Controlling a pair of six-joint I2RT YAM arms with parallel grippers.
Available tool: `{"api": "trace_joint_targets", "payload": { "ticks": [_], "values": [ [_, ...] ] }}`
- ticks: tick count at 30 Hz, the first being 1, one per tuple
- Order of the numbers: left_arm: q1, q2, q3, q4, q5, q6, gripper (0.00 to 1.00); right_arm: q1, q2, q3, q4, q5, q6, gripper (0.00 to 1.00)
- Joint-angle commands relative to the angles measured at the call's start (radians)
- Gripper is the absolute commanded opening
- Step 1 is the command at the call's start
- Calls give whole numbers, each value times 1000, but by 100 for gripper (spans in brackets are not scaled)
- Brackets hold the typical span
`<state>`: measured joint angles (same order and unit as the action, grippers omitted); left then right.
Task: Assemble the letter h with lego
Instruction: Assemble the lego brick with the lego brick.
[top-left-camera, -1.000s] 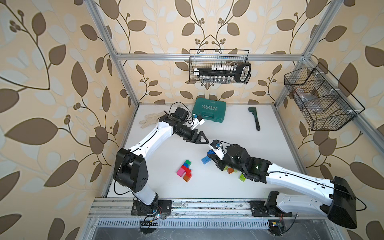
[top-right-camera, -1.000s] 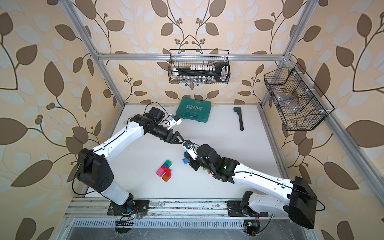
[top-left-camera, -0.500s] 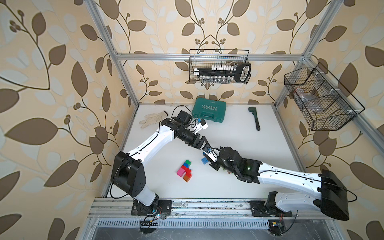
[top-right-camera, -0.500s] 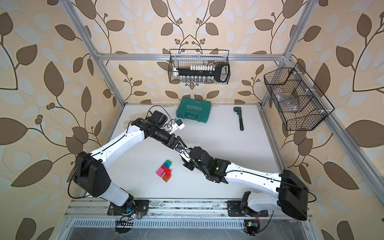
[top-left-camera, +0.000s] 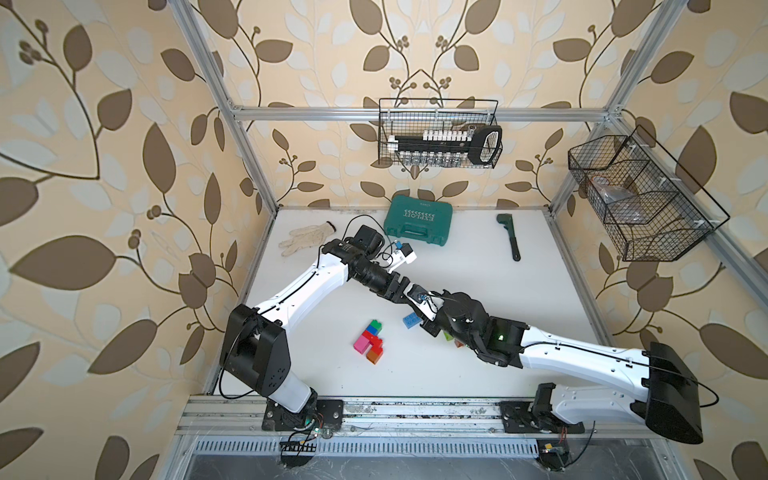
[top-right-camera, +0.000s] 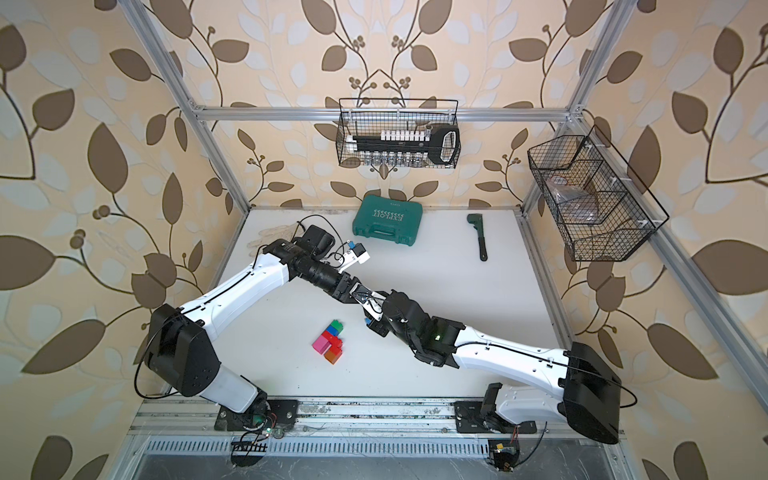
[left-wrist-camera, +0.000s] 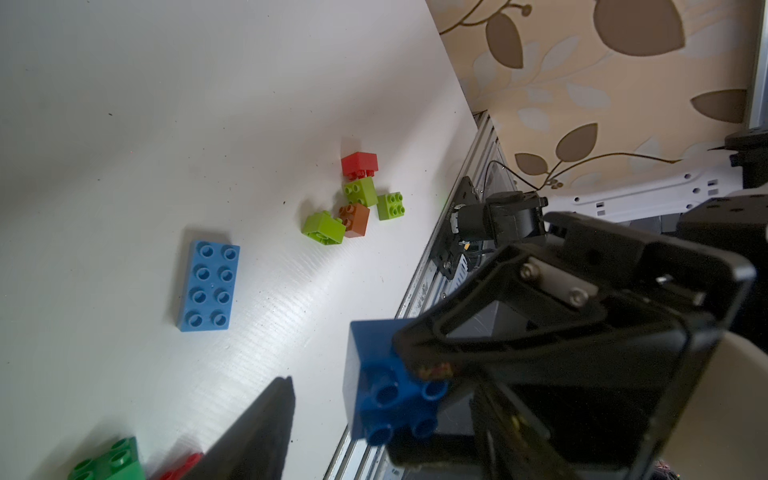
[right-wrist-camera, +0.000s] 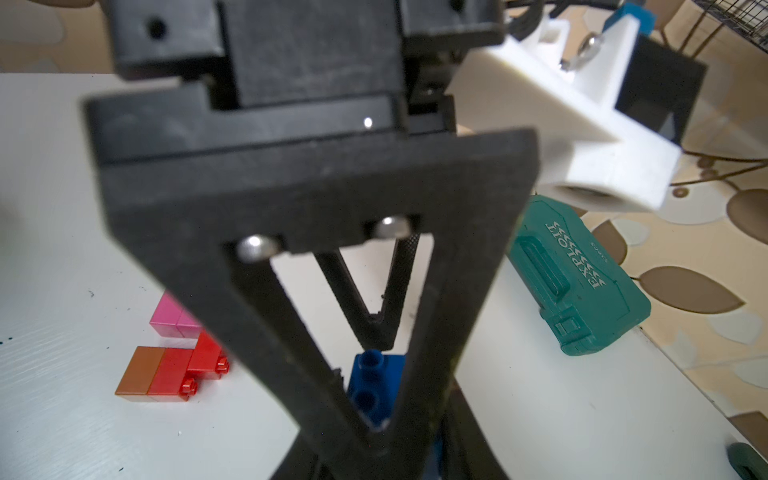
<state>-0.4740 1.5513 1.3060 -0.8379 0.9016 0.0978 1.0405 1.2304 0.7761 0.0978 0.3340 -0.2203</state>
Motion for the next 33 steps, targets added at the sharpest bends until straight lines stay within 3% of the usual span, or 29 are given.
{"api": "trace_joint_targets", "payload": {
  "ticks": [1, 6, 10, 15, 19, 23, 27, 30, 33],
  "values": [
    [-32, -1, -1, -44, 20, 48, 61, -8, -26, 2, 100, -2, -19, 29],
    [-36, 26, 25, -64, 8, 51, 42, -10, -11, 8, 110, -3, -36, 30],
    [-36, 29, 32, -53, -15, 46, 31, -10, -16, -3, 83, 4, -25, 37],
    [-37, 45, 23, -38, -85, 56, 29, -25, -63, -72, 42, -47, 35, 57],
    [-40, 71, 12, -8, -211, 76, 26, -62, -142, -168, 37, -131, 137, 60],
    [-99, 113, 8, 22, -398, 113, 26, -166, -248, -237, -21, -210, 322, 63],
    [-184, 148, -26, 79, -554, 140, 29, -306, -264, -190, -264, -184, 531, 73],
    [-236, 186, -32, 100, -668, 161, 29, -420, -231, -118, -424, -302, 590, 74],
    [-263, 221, -7, 93, -713, 185, 29, -503, -226, -96, -478, -361, 648, 77]
  ]
}}
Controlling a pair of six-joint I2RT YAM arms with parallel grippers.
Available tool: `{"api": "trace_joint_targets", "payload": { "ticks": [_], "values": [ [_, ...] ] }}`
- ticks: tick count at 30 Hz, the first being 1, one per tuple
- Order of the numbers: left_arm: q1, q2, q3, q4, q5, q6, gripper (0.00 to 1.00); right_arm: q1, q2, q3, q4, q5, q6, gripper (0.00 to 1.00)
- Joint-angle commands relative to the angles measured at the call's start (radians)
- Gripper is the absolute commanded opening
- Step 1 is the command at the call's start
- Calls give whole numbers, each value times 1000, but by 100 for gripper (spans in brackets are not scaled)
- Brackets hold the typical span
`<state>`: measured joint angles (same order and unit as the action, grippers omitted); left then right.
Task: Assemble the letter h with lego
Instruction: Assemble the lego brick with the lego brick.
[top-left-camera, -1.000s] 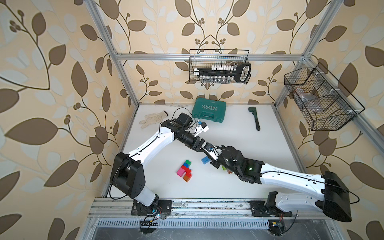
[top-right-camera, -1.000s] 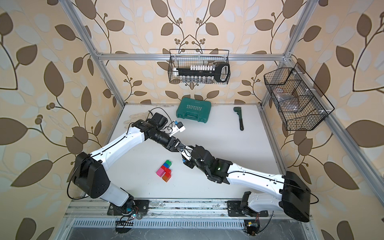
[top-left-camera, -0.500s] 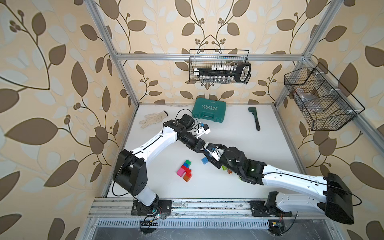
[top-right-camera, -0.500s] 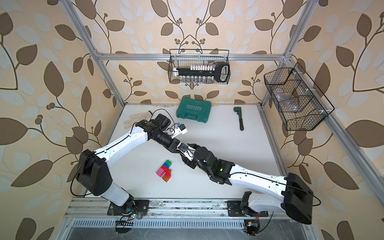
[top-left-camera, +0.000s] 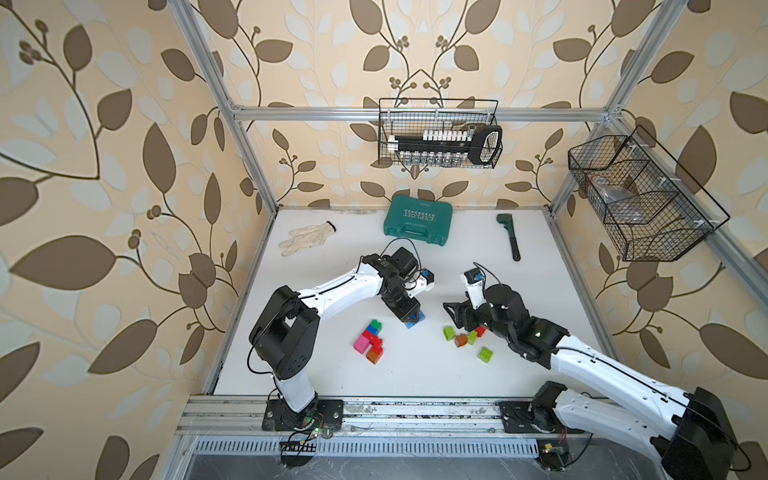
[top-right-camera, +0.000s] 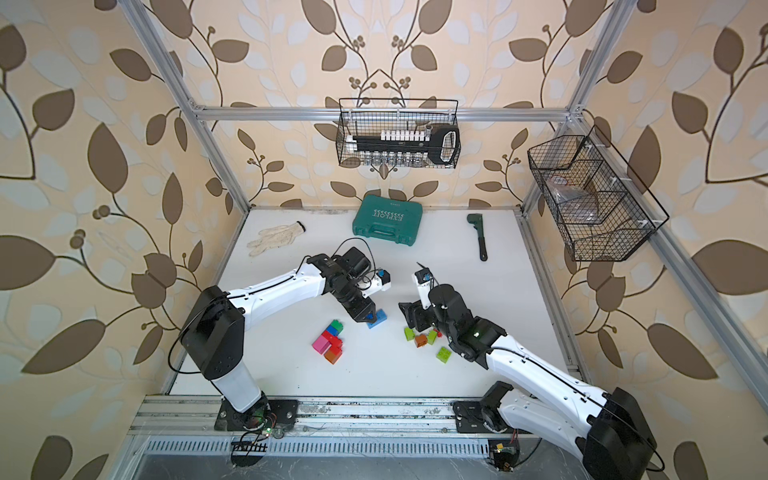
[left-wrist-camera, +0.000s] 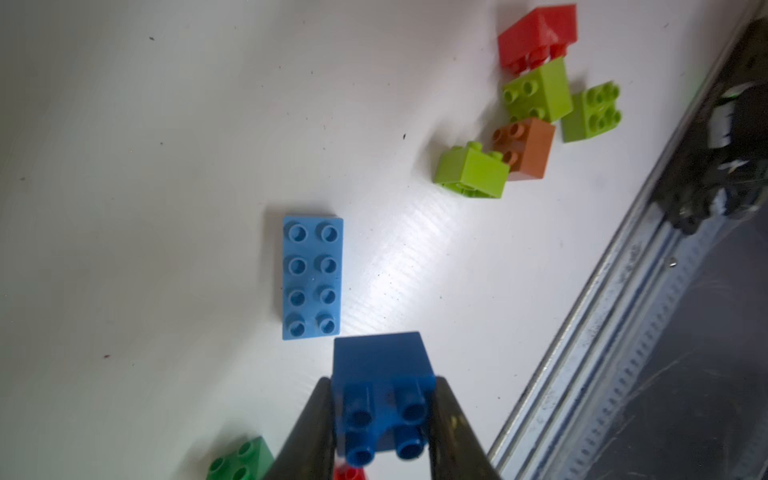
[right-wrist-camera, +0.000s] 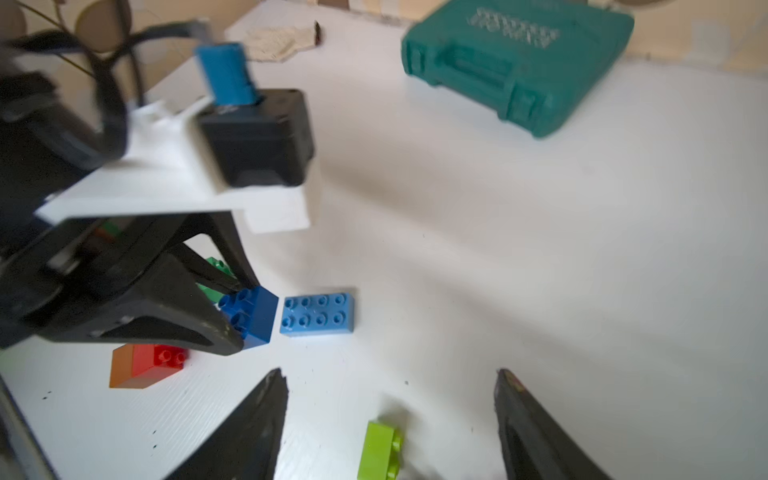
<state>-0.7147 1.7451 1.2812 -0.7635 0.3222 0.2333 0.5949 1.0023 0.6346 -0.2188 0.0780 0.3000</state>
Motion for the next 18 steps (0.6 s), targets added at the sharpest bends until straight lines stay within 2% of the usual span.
{"api": "trace_joint_targets", "payload": {
  "ticks": [1, 4, 12, 18],
  "values": [
    [-29, 38, 22, 15, -144, 58, 29, -78, 4, 53, -172, -119, 138, 80],
    [-47, 84, 40, -9, -173, 75, 29, -126, 16, 89, -225, -147, 151, 98],
    [-66, 98, 75, -21, -254, 81, 30, -158, 9, 111, -284, -129, 169, 98],
    [-66, 102, 98, -53, -229, 78, 30, -164, 19, 120, -296, -131, 165, 98]
  ]
}}
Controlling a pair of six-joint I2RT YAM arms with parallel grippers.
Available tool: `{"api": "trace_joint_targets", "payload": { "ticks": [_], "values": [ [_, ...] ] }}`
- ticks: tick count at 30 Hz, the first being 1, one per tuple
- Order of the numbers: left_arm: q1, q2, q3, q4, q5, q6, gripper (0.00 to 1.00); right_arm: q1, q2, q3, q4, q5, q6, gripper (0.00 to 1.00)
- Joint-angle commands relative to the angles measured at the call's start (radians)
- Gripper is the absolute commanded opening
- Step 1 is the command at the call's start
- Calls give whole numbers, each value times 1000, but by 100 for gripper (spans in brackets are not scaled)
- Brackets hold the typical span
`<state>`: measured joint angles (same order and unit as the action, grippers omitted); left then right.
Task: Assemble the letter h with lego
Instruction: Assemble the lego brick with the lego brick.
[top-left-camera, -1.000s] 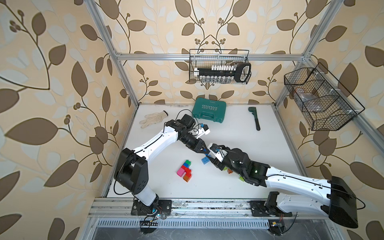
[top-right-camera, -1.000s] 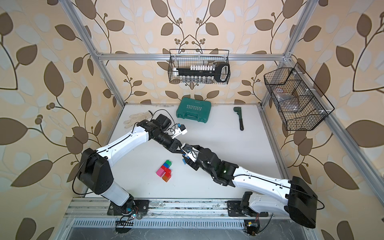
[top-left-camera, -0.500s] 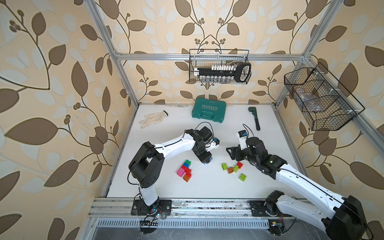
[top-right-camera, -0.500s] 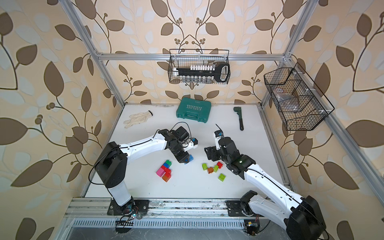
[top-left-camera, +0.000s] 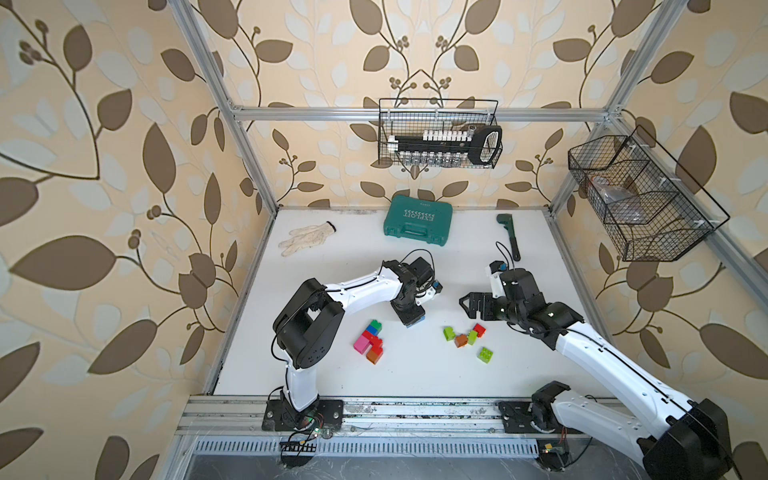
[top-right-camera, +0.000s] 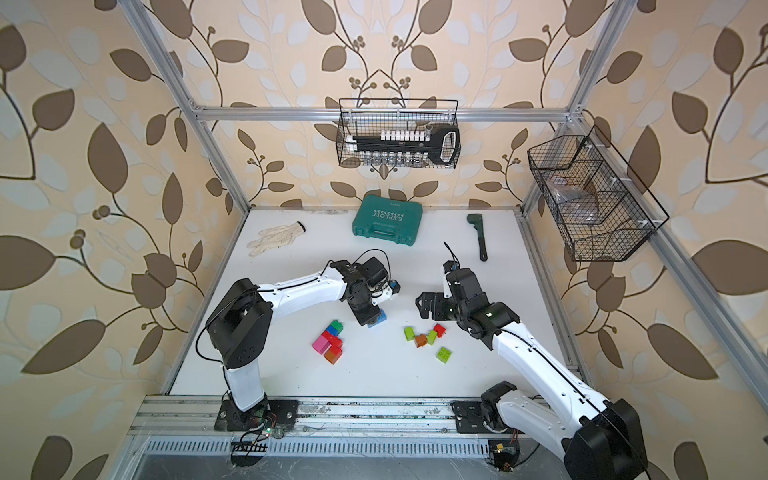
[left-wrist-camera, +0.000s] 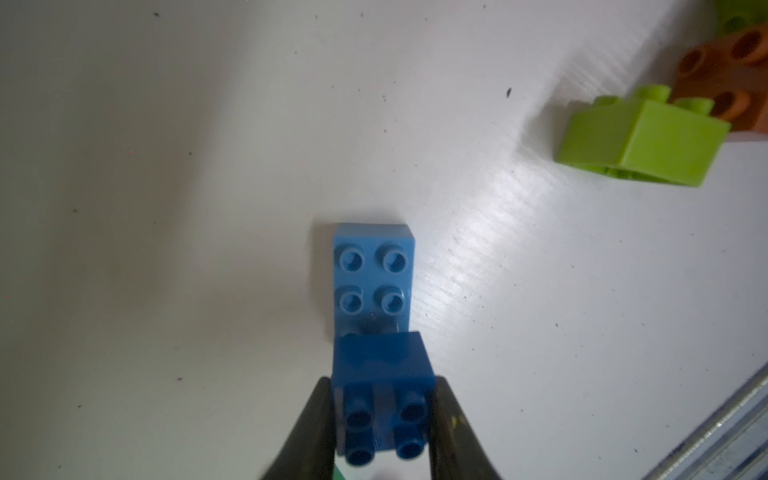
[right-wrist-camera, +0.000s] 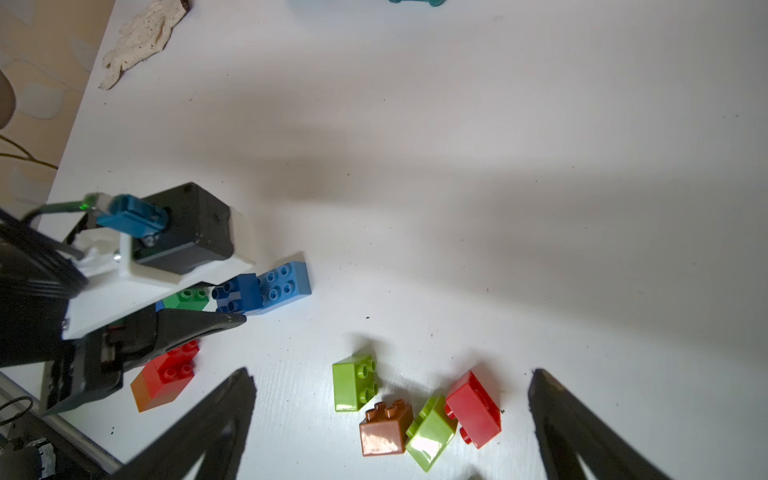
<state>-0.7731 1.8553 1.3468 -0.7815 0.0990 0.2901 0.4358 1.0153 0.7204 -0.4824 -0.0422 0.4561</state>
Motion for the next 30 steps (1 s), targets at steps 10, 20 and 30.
{"api": "trace_joint_targets", "payload": {
  "ticks": [10, 20, 30],
  "values": [
    [-7, 52, 42, -55, -5, 44, 32, -12, 34, 54, -58, -21, -3, 98],
    [1, 102, 43, -53, -24, 38, 32, -14, 34, 83, -107, -26, -11, 98],
    [84, 129, 121, -153, 119, 3, 31, -19, 87, 132, -175, -40, -34, 98]
  ]
}}
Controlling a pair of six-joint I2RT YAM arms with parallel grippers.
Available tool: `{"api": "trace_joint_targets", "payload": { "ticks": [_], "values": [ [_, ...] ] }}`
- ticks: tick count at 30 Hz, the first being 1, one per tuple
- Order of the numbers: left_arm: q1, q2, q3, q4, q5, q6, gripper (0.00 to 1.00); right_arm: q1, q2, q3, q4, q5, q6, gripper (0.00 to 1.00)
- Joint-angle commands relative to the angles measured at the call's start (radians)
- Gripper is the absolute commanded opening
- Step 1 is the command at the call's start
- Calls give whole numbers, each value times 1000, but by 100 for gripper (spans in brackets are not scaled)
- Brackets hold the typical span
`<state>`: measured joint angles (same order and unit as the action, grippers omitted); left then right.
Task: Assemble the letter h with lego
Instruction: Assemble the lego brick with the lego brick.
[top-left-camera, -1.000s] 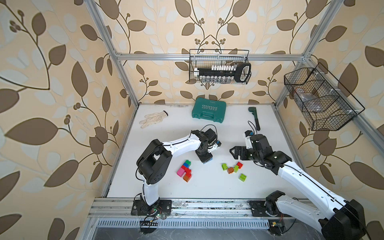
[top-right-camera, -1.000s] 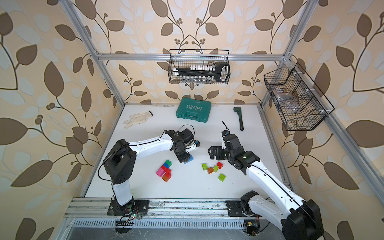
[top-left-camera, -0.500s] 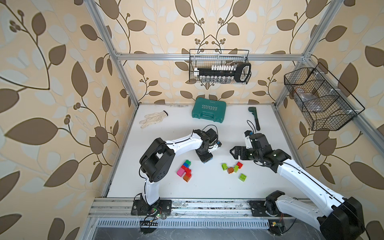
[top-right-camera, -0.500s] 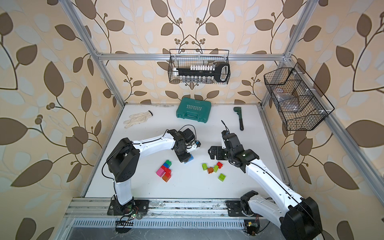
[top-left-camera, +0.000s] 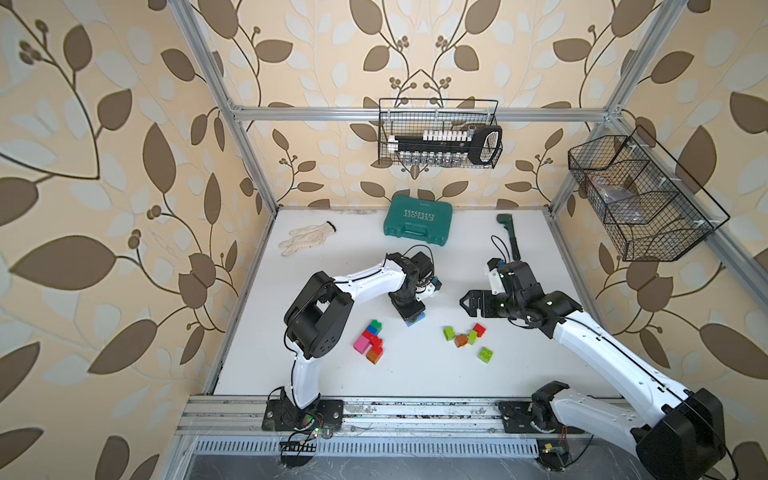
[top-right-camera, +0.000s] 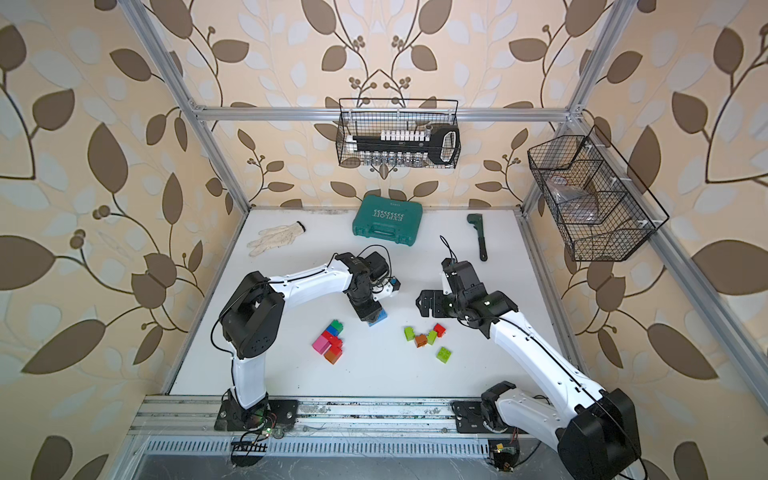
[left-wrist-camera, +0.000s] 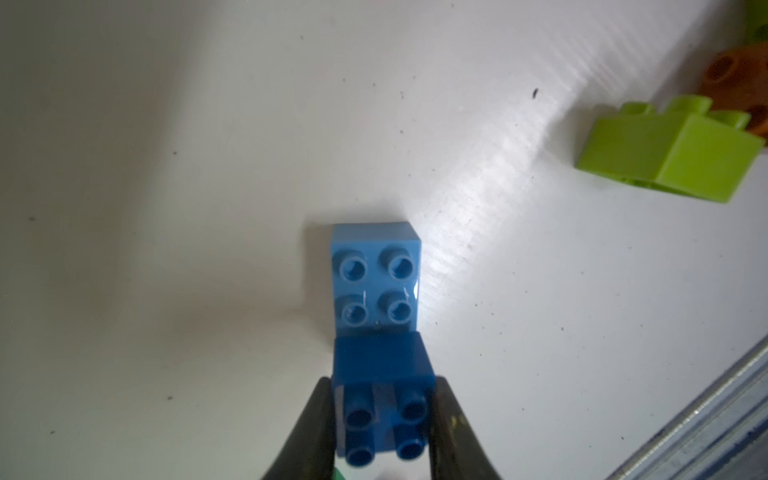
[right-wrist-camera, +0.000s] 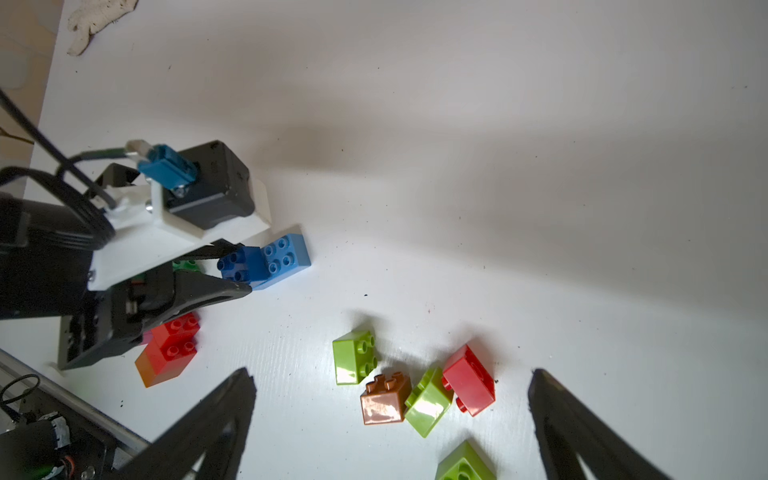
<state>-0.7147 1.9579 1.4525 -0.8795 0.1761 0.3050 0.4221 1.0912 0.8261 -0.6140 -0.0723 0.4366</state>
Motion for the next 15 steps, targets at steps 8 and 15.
{"api": "trace_joint_targets", "payload": {
  "ticks": [8, 15],
  "values": [
    [34, 52, -42, 18, 47, -32, 30, -5, 13, 43, -45, 10, 2, 98],
    [-1, 37, -144, 136, -92, -37, 29, -9, -14, 78, -139, 199, 124, 98]
  ]
}}
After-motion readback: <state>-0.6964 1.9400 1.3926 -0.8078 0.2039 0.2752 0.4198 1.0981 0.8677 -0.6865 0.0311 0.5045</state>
